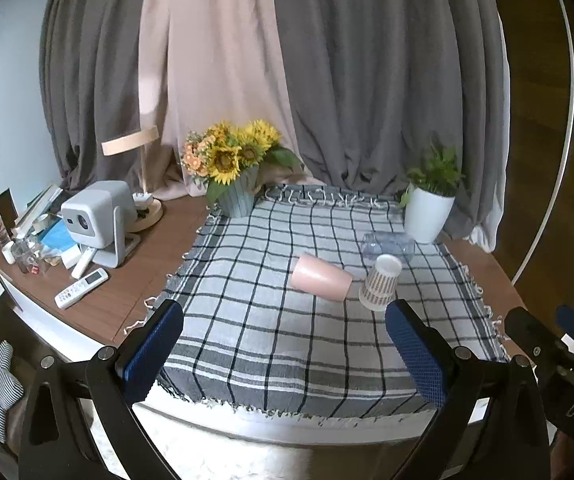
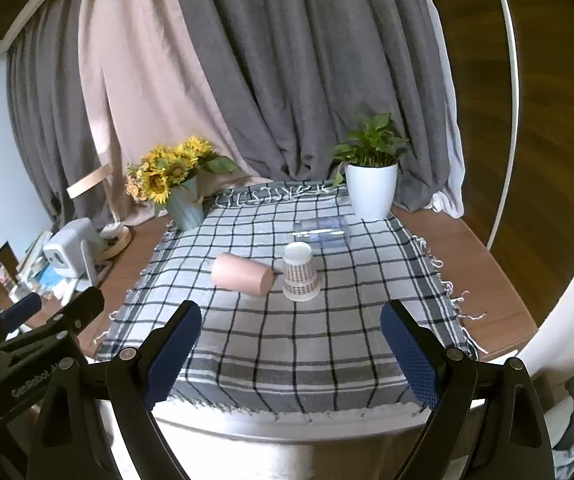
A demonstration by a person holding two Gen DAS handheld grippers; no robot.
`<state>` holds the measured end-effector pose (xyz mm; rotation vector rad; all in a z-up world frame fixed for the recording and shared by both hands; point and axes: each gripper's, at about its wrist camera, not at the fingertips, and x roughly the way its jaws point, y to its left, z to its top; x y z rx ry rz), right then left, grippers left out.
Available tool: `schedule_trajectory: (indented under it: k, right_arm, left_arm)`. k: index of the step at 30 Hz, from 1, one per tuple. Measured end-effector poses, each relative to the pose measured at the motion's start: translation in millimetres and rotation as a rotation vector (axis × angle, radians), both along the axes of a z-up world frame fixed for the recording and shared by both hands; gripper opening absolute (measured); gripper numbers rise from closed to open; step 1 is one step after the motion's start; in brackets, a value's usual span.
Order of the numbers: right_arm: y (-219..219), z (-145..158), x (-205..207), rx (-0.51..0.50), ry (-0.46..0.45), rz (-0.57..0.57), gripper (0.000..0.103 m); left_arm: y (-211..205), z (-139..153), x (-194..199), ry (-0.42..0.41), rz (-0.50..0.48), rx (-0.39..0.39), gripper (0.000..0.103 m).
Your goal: Flip cup upside down
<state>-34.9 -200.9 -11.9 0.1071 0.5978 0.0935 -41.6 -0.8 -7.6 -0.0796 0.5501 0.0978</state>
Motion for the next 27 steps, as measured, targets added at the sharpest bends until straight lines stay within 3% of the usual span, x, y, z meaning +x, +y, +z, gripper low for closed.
schedule_trajectory:
  k: [9,27]
  right_arm:
    - [-2,8,-11,-0.008,-0.048,-0.007,0.091]
    - [-2,10,-19,-0.006,-0.048,-0.014,0.091]
  left_arm:
    - [-4,7,-12,-0.035,-0.008,0.024,0.103]
    - [-2,10,-21,-0.042,-0.015,0.034,0.103]
